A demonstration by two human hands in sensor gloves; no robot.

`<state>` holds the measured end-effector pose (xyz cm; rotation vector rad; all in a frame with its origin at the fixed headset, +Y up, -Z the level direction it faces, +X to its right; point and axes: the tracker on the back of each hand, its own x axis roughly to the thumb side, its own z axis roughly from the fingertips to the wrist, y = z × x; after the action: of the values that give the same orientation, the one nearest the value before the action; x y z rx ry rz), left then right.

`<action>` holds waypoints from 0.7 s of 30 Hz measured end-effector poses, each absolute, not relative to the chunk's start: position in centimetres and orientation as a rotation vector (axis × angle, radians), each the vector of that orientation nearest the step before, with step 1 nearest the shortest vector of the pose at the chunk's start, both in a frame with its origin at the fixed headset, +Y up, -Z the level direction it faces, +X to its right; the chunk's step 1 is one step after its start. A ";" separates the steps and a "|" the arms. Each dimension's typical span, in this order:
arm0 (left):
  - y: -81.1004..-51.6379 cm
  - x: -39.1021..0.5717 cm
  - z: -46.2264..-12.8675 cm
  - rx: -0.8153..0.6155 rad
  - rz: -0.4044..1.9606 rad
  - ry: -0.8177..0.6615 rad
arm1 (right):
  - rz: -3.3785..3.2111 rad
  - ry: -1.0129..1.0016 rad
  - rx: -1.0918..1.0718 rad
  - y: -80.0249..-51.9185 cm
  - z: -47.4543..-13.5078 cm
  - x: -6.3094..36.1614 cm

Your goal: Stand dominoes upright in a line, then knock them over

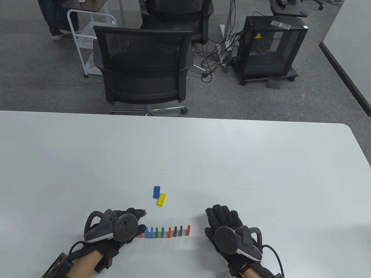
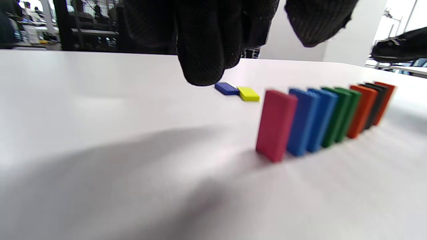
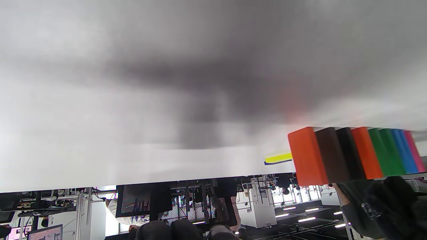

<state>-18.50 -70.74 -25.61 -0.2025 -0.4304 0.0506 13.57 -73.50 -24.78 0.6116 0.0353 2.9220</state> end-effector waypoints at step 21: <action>-71.8 -12.2 -41.3 -0.538 -0.088 -0.100 | 2.918 -0.040 0.632 -72.8 -24.4 13.5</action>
<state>-12.22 -71.78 -41.35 -0.5381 -0.0997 -0.0882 13.45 -72.79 -24.40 0.6324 -0.0401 2.9179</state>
